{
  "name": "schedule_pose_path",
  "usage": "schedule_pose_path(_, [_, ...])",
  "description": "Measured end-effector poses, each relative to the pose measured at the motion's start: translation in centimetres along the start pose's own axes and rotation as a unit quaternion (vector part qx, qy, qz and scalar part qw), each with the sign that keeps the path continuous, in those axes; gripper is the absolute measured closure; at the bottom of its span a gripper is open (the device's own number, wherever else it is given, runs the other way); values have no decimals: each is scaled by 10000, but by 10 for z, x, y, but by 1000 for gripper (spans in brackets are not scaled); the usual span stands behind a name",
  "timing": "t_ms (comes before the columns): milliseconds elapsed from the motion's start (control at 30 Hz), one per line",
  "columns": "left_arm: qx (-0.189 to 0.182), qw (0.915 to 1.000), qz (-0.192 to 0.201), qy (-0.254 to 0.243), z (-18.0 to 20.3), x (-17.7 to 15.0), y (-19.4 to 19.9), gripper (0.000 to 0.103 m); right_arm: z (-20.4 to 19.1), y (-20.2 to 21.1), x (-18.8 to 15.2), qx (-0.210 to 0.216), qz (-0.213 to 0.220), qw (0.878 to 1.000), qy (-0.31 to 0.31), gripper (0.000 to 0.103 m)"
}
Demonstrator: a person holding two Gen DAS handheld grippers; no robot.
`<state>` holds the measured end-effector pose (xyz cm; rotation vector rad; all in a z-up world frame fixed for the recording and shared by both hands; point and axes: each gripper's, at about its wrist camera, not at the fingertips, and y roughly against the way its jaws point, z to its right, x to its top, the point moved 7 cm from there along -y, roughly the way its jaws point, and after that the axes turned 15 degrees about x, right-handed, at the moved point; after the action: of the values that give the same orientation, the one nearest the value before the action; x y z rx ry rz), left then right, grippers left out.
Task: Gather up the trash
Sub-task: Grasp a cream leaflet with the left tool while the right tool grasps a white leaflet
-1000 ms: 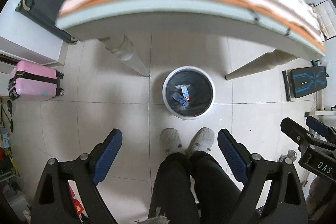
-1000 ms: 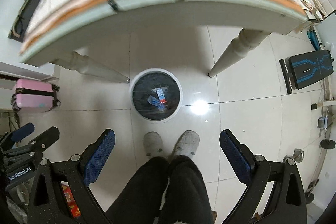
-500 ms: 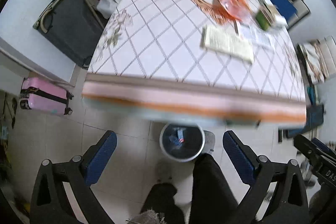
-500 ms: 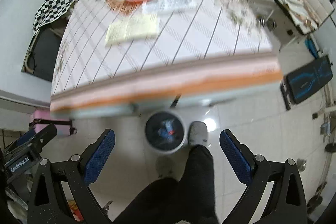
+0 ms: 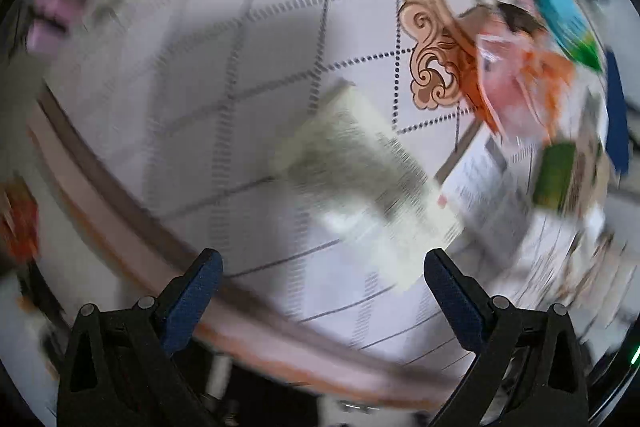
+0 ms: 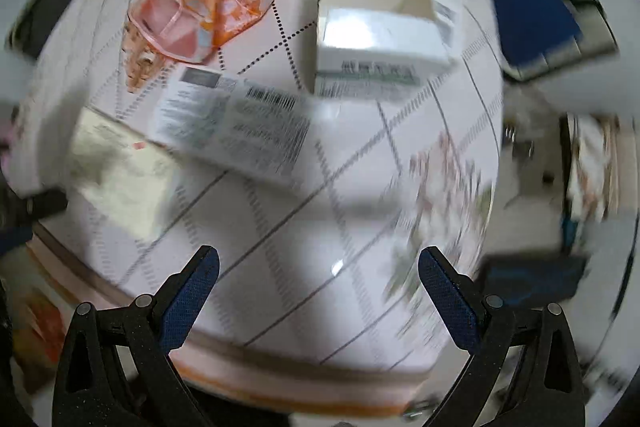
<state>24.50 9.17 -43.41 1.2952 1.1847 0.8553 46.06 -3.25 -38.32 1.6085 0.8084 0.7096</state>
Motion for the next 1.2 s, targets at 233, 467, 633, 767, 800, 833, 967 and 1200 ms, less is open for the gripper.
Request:
schedule_pose_path(233, [-98, 9929, -684, 973, 21, 26, -40, 1, -12, -36, 39, 103, -661, 9878, 1404, 2])
schedule_pose_path(467, [761, 9948, 285, -621, 22, 31, -23, 7, -30, -52, 68, 199, -735, 9679, 2394, 2])
schedule_pose_path(633, [1264, 9818, 686, -1241, -1, 28, -23, 7, -45, -70, 76, 230, -793, 9558, 2820, 0])
schedule_pose_path(767, [922, 9922, 441, -718, -12, 28, -30, 7, -48, -81, 73, 337, -890, 9596, 2648, 3])
schedule_pose_path(800, [864, 9936, 419, -595, -13, 28, -31, 7, -45, -81, 72, 341, -851, 9640, 2496, 6])
schedule_pose_path(833, [818, 9944, 423, -521, -14, 27, -31, 10, -38, -79, 73, 432, -821, 9727, 2129, 6])
schedule_pose_path(967, [787, 9920, 672, -721, -5, 23, -26, 20, 14, -71, 57, 805, -743, 9938, -183, 8])
schedule_pose_path(1200, [746, 9789, 820, -1714, 28, 21, -21, 19, 53, -58, 27, 1731, -563, 9714, -1524, 3])
